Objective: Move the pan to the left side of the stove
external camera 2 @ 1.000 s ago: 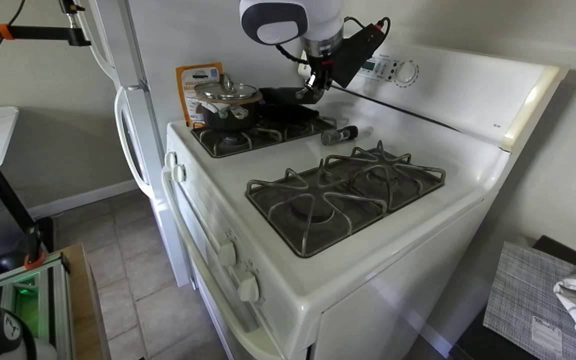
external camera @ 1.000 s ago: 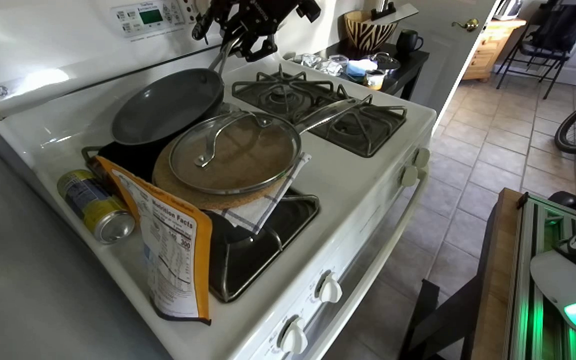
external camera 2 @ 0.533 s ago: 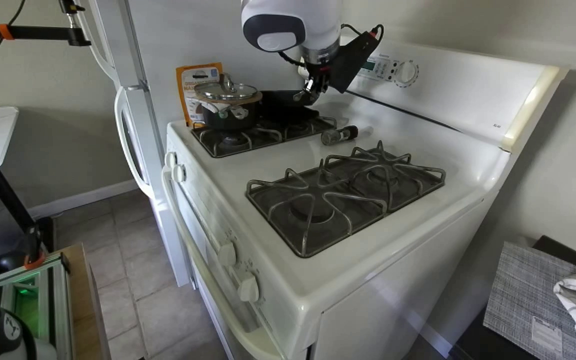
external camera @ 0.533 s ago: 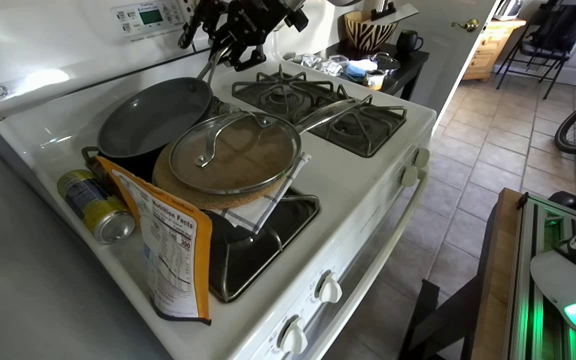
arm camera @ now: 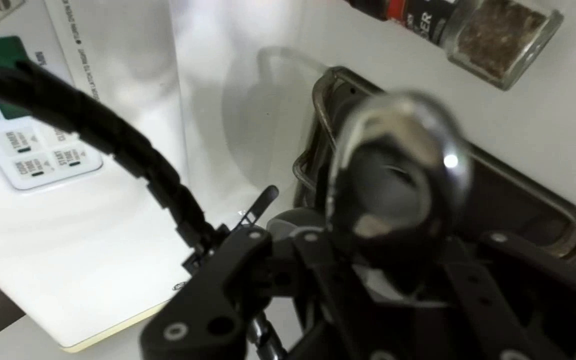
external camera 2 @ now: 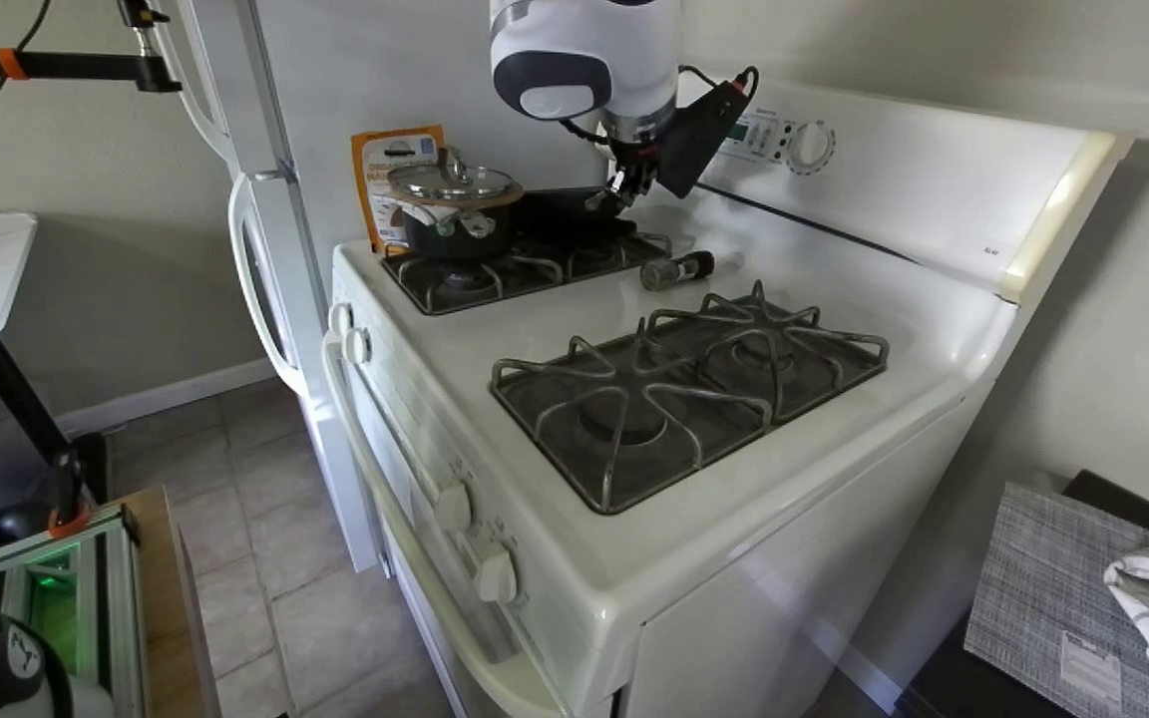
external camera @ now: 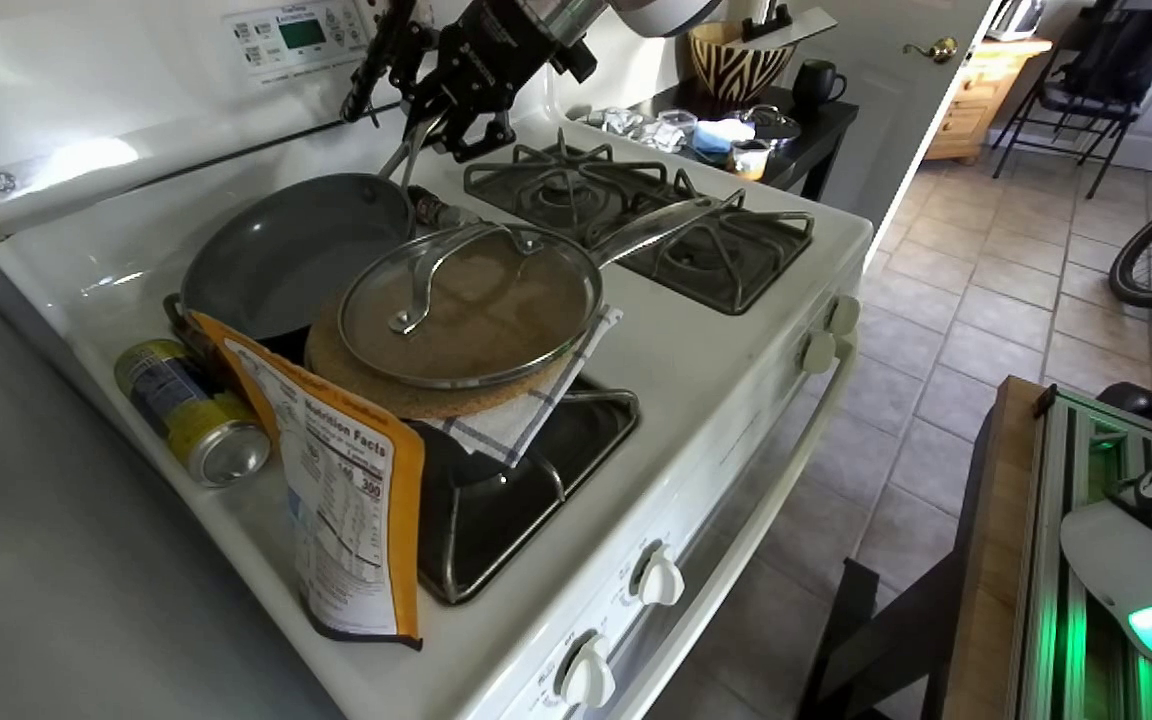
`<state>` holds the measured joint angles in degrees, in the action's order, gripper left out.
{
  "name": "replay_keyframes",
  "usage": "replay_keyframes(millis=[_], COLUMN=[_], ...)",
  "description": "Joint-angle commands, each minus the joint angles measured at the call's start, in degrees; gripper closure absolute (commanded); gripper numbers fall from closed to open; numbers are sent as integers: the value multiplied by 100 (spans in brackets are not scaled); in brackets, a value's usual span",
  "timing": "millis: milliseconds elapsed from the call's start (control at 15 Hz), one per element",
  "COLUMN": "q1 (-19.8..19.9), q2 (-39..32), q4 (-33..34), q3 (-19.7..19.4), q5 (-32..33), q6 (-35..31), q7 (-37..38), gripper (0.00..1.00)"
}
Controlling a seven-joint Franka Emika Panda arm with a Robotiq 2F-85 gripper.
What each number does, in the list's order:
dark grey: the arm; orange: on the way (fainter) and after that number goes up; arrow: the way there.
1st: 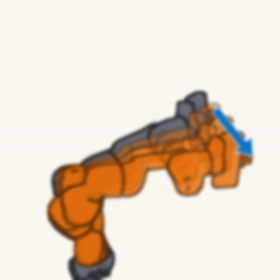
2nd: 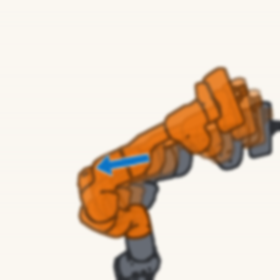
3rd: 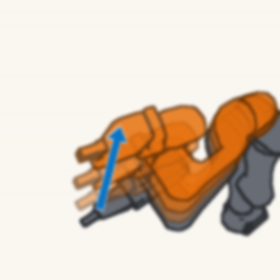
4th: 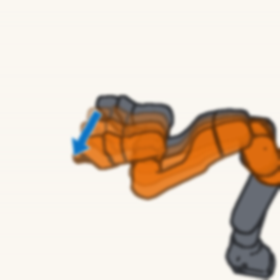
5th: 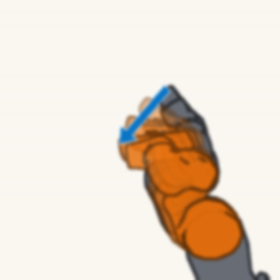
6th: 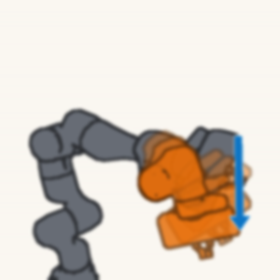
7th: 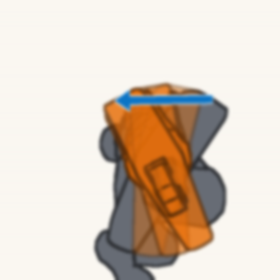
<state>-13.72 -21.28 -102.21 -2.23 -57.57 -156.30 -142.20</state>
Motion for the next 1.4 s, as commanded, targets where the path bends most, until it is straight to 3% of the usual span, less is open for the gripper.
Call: replay_keyframes(millis=[0,333,400,467,533,800,1000,1067,1267,1333], q1=[56,-69,-103,-135,265,418,616,712,1101,1074], q2=[-241,-498,-543,-590,-592,-549,-129,32,483,654], q4=[322,409,399,391,317,211,-3,-78,-200,-314], q3=[52,-146,-211,-269,173,222,386,503,1021,986], q5=[-122,341,485,623,1199,2776,3853,4045,3991,4102], q6=[43,125,170,162,-19,9,270,260,373,292], q7=[-21,421,578,713,1134,2563,3538,3692,3724,3958], gripper=[99,99,70,69,62,31,5,1,0,0])
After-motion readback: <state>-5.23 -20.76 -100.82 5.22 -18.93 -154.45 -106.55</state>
